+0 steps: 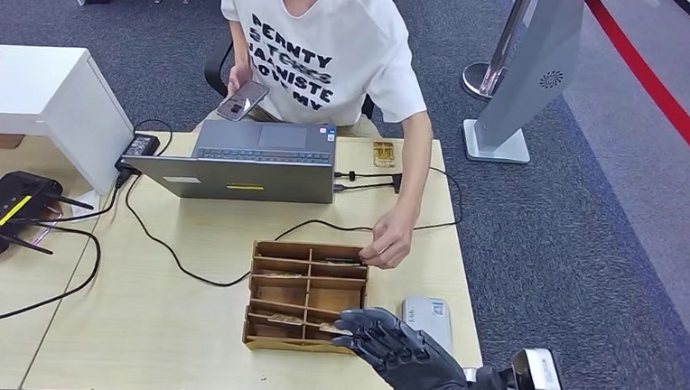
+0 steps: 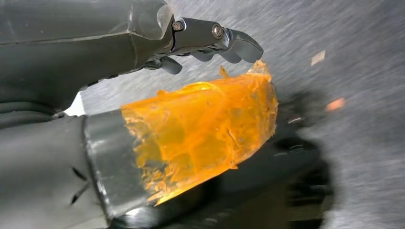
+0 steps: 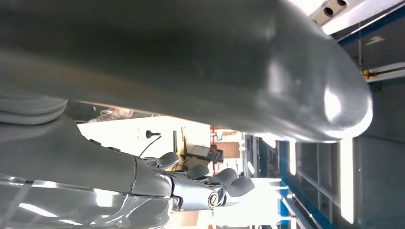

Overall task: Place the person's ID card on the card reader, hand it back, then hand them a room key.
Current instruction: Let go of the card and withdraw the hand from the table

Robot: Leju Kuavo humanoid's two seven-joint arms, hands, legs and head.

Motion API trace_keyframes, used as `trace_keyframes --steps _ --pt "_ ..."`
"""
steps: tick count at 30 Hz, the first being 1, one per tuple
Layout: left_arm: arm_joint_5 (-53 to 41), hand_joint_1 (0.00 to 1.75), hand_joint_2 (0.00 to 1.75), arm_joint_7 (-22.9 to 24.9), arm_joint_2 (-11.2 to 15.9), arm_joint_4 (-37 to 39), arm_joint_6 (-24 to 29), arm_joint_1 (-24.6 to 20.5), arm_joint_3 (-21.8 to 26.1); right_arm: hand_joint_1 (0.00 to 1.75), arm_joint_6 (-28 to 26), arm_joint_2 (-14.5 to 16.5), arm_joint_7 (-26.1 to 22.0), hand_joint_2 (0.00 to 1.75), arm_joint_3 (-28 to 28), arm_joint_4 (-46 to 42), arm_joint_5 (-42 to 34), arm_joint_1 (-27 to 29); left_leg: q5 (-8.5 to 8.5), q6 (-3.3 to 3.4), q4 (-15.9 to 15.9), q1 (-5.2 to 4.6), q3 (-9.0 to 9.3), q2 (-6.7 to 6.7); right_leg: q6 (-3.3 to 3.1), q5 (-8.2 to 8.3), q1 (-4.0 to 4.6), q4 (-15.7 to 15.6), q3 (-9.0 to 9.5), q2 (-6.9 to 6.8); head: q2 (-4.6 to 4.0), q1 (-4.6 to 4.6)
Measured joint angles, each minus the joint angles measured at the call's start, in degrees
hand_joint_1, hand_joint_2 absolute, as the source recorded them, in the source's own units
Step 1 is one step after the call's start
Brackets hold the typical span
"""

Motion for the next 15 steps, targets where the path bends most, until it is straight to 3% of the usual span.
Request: trace_keyframes --steps 15 --pt "-2.76 0.00 0.00 6.40 0.28 0.08 -3.29 0.85 0.00 0.00 1.07 0.00 0.69 0.00 1.51 3.92 -1.23 -4.19 0.00 0.00 0.00 -0.03 -0.01 -0.02 0.00 0.00 0.01 0.00 0.00 -0.05 0.00 -0.01"
